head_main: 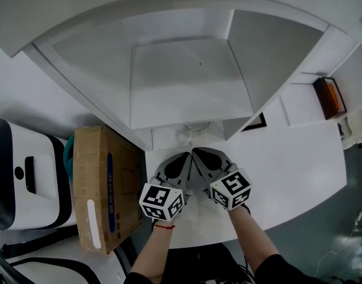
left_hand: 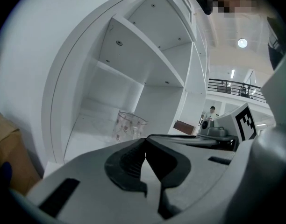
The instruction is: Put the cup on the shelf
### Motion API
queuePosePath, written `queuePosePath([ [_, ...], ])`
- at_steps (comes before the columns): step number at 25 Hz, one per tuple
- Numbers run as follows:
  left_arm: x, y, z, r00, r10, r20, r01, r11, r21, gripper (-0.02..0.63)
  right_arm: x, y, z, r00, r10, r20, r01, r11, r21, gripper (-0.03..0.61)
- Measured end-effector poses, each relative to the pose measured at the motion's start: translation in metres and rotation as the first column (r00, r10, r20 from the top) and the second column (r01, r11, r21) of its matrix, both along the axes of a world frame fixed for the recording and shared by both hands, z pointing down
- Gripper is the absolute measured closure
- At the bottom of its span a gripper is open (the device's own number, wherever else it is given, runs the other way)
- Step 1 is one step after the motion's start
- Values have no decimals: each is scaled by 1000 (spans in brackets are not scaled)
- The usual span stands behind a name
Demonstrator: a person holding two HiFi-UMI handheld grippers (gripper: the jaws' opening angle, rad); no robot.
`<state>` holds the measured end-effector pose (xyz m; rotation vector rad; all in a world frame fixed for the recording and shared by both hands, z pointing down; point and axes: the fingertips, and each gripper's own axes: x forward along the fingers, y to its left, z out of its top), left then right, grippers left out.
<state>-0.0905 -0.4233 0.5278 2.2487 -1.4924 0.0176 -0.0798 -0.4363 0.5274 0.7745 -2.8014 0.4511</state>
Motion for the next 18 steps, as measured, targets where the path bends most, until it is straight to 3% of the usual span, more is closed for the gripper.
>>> queuePosePath([
  [18,-6,43,-35,999,-9,33,7,999,41,604,2,47,-43,999,-51,0,51,997,50,572],
])
